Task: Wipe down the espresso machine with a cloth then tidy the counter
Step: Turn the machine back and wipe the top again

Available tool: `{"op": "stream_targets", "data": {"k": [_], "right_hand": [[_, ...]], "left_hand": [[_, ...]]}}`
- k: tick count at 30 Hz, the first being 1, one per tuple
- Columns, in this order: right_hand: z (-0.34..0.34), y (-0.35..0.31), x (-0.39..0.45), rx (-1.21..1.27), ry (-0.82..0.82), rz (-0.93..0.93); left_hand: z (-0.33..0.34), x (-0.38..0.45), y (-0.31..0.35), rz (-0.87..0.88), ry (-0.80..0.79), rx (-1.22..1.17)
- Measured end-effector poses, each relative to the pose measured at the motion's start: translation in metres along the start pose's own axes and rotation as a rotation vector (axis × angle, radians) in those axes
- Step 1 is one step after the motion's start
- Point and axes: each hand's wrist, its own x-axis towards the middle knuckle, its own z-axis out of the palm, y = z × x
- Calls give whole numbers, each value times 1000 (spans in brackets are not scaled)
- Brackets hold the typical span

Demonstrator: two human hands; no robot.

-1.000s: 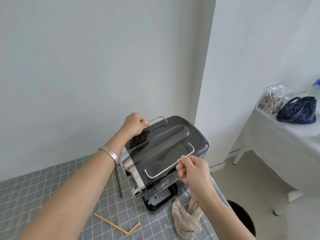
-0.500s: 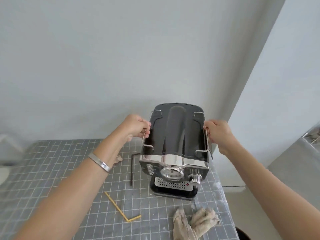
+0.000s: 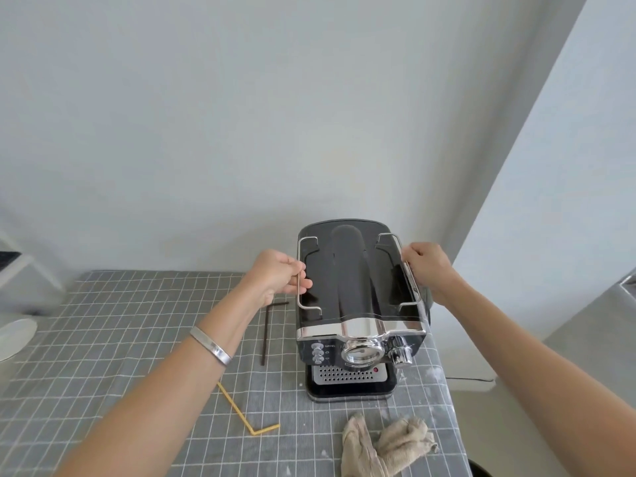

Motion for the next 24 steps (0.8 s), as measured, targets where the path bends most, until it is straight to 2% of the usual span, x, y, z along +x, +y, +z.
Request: {"op": "stream_targets", "data": {"k": [10, 16, 19, 21, 22, 23, 24], "right_hand": [[-4, 4, -5, -64, 3, -43], [-15, 6, -11, 40, -64, -56], [-15, 37, -32, 162, 113, -18], [-1, 84, -65, 40, 288, 52], [12, 113, -86, -88, 258, 78], [28, 139, -110, -181, 115, 82], [45, 161, -137, -261, -123, 86]], "left_hand": [[-1, -3, -1, 3, -15, 7], [-1, -10, 0, 60, 23, 67], [2, -17, -4, 133, 83, 106], [3, -22, -10, 213, 155, 203], [4, -24, -14, 260, 192, 269], [5, -27, -18, 307, 226, 346], [5, -30, -20, 350, 257, 420]]}}
